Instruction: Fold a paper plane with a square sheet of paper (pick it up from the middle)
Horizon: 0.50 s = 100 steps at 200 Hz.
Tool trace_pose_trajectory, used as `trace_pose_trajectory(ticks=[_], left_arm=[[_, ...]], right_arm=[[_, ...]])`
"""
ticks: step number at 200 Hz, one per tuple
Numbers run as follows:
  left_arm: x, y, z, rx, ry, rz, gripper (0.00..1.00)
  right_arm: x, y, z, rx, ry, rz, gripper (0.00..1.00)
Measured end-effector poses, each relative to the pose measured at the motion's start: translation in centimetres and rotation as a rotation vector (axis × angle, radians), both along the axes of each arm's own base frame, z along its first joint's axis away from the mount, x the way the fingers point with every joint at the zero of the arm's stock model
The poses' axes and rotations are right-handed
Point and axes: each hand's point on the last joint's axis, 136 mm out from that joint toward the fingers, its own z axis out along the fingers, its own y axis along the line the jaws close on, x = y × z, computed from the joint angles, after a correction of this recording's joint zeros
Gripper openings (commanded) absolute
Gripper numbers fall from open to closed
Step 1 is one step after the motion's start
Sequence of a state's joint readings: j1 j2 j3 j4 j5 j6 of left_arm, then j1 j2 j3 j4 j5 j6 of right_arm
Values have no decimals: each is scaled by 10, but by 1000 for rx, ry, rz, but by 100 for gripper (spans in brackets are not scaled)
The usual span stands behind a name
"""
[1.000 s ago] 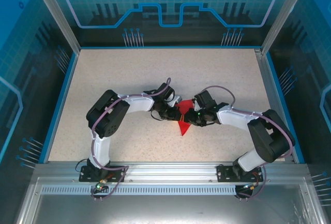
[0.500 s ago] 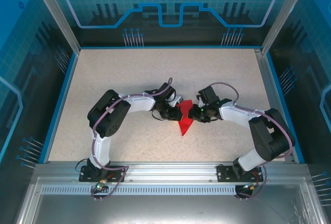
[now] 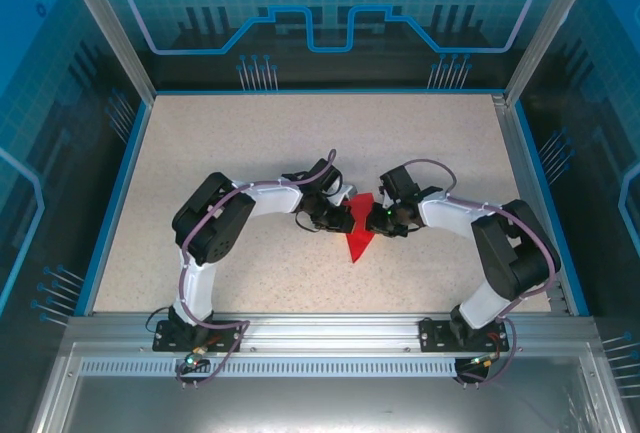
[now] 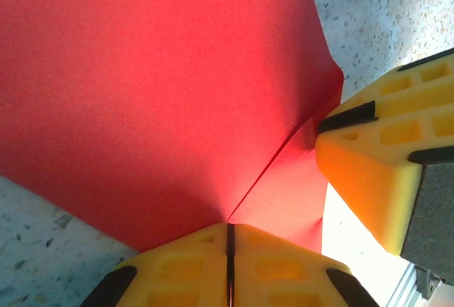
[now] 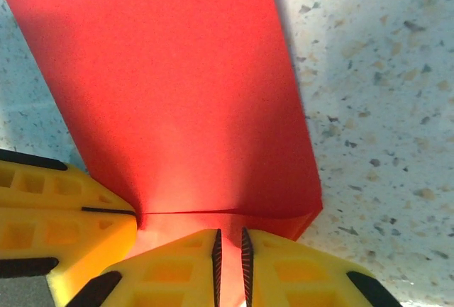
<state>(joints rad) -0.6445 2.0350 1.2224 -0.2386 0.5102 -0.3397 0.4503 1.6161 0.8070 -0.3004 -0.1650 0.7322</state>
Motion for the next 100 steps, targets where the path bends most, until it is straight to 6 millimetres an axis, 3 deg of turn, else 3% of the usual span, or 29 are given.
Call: trace_pose_trajectory(ticks=[100], left_arm=[[-1,-3,0,-7,3,-13,10]], right_arm=[[-4,-5,-6,-19,17,-3,15]])
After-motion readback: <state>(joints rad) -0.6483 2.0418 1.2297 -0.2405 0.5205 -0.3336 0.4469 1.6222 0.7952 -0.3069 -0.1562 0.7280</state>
